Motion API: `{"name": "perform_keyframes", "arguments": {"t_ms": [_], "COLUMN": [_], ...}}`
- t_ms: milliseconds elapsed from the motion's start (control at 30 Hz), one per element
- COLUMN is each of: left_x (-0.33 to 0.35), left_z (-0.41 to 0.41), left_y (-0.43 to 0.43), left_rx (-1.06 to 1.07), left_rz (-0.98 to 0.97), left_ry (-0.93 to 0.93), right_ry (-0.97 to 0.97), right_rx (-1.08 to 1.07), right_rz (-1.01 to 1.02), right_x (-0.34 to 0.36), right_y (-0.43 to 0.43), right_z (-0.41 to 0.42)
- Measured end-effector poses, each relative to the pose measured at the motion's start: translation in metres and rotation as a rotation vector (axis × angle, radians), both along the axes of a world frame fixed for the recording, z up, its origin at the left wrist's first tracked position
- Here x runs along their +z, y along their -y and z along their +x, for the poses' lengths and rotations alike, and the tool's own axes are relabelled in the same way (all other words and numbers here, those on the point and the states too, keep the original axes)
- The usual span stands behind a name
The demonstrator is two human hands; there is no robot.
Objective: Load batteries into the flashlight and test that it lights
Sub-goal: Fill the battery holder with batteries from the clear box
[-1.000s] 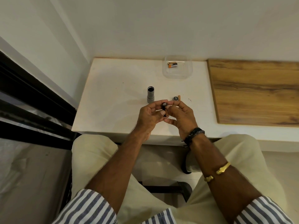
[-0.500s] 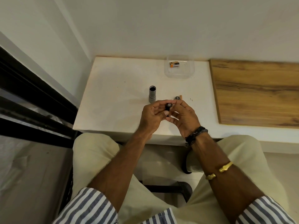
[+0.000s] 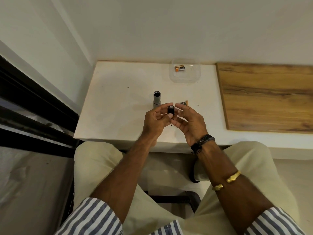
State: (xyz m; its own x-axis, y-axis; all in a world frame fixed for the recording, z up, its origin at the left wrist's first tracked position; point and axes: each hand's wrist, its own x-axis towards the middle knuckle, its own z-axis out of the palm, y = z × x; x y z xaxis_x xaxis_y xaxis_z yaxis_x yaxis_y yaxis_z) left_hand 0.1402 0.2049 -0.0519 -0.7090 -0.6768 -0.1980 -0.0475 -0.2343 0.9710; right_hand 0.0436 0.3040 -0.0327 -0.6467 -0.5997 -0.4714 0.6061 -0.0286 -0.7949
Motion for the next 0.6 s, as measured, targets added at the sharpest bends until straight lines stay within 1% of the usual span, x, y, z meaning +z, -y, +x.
{"name": "perform_keyframes", "arguments": {"t_ms": [133,233,467,533,600], "left_x": [0.002,0.001,0.000,0.001,0.001], "left_z": [-0.002,-0.001,-0.001,-0.001,-0.002], "left_y": [0.001,0.001,0.006,0.007,0.008], "left_rx": [0.053,0.076,0.115,0.108,0.101], "left_rz": [0.086,0.147,0.407,0.474,0.487], "left_ry": [-0.001,-0.009,-0.150,-0.155,-0.136], "right_ry": [-0.143,-0.199,-0.076,-0.056,-0.047], "right_rx": [-0.018,-0.012,-0.130,-0.182,-0.214], "right_rz": [0.041,0.078,0.033,0.045,0.054], "right_x": [-0.005,-0.008,-0.005,-0.005,-0.007], "right_y": [0.001,0.000,-0.004,-0.005,-0.006], "right_z": [0.006,0.009,-0.001,-0.009,-0.020]}}
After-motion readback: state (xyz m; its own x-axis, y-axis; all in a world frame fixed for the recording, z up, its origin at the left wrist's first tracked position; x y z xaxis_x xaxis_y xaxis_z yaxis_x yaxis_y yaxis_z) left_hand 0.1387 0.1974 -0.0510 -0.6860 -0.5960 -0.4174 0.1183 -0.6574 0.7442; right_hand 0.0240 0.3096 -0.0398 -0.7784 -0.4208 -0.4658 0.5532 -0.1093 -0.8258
